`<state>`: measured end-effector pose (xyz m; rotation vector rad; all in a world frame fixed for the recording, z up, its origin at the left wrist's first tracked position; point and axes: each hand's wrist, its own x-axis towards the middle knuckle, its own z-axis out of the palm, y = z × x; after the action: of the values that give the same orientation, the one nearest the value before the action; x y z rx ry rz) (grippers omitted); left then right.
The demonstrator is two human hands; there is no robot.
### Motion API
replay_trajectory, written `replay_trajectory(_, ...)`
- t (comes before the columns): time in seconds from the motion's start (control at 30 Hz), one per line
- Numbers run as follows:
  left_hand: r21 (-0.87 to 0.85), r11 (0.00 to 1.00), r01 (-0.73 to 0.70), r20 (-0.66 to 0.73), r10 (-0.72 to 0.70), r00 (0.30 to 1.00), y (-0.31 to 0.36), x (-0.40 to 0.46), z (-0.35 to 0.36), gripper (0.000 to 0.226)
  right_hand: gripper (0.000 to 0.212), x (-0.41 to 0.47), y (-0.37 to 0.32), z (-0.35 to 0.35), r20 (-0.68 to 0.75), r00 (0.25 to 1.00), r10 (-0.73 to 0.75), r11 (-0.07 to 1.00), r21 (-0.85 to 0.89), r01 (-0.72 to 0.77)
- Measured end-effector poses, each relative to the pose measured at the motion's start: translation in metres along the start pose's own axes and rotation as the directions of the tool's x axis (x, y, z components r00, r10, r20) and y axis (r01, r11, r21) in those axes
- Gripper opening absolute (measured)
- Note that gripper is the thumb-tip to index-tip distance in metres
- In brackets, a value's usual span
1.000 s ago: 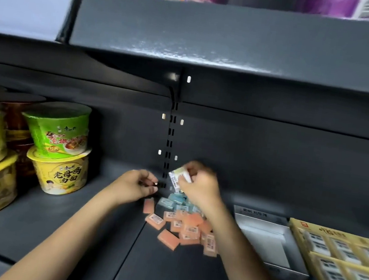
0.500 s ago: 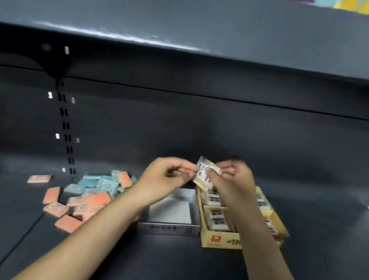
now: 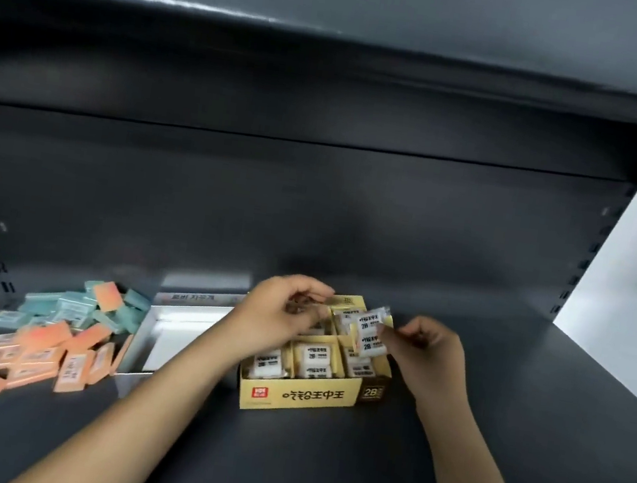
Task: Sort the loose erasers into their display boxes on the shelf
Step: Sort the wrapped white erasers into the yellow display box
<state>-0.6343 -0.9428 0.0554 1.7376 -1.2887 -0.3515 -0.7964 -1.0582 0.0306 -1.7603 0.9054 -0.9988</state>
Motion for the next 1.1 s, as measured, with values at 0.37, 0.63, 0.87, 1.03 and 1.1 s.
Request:
replay_trajectory(0.37, 0.021, 0.998, 0.055, -0.141, -0.052, 0.989, -0.015, -0.006, -0.014, 0.034, 0.028, 0.004, 0.012, -0.009, 0.086, 0.996, 0.028, 0.998, -0.057, -0.023)
replay_trajectory(0.63, 0.025, 0.993, 0.113, -0.164, -0.108, 0.981, -0.022, -0.015, -0.013, 0.026, 0.016, -0.002, 0.016, -0.005, 0.186, 0.981, -0.048, 0.982, -0.174, 0.08)
replay_trajectory(0.87, -0.036, 0.993, 0.11, -0.191, -0.115, 0.975, -0.021, -0.021, -0.016, 0.029, 0.009, -0.003, 0.026, -0.002, 0.175, 0.967, -0.186, 0.918, -0.32, 0.234)
replay_trajectory(1.03, -0.05, 0.993, 0.104, -0.207, -0.112, 0.972, -0.021, -0.024, -0.017, 0.025, 0.024, -0.003, 0.026, 0.001, 0.172, 0.947, -0.27, 0.85, -0.42, 0.318)
replay_trajectory(1.1, -0.041, 0.993, 0.109, -0.21, -0.115, 0.971, -0.021, -0.024, -0.018, 0.023, 0.024, -0.002, 0.027, 0.002, 0.176, 0.945, -0.277, 0.849, -0.416, 0.327)
